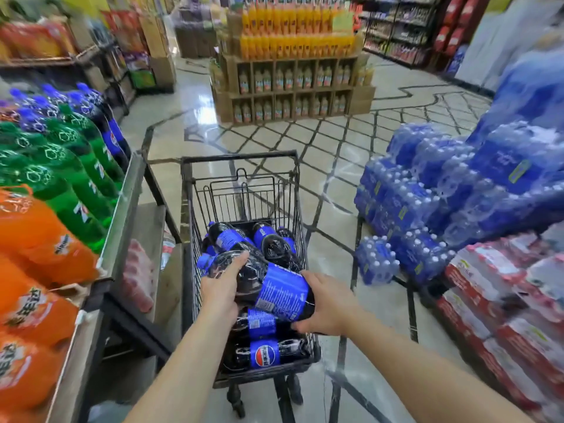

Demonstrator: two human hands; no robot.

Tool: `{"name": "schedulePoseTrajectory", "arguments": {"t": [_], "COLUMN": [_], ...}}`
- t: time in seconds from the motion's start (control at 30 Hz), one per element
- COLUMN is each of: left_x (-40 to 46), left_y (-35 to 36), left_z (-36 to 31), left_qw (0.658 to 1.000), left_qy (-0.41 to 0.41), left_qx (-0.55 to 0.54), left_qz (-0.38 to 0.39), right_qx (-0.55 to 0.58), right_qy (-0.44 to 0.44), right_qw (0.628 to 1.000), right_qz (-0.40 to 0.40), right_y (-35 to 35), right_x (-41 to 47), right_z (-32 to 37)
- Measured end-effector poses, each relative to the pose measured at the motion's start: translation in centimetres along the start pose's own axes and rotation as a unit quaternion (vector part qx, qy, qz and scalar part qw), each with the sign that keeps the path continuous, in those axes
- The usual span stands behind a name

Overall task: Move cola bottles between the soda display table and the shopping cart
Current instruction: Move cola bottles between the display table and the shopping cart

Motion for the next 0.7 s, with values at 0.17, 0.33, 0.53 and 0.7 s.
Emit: {"name": "schedulePoseTrajectory", "arguments": {"t": [0.17, 0.33, 0.53, 0.7], "left_x": [-6.9, -14.5, -25.1, -33.4], "left_y": [1.7, 1.2, -2.0, -5.3], "left_z": [0.6, 3.1, 6.8, 8.8], "left_qw": [0.998, 0.988, 0.97, 0.946], "left_qy": [0.06, 0.143, 0.193, 0.236], "left_qx": [-0.006, -0.028, -0.077, -0.12], "left_qz": [0.003, -0.055, -0.128, -0.186], "right_qx": [-0.002, -0.051, -0.106, -0.114], "right_qy": [-0.04, -0.099, -0.205, -0.275], "right_qw": [0.999, 0.994, 0.973, 0.955], "right_qz": [-0.02, -0.017, -0.002, -0.002], "right_y": [-1.4, -1.3, 0.6, 3.3], "right_x": [-5.7, -11.1, -18.0, -22.3], "right_z": [0.0, 0.4, 3.8, 7.8]}}
Point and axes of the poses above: each hand's wrist, its own x-axis towards the middle knuckle, its own y-axis out of the palm, z = x × y, the point moved 6 cm from there along x, towards the middle knuckle, and after that the axes turned 14 degrees about z, right-handed, at the moved point
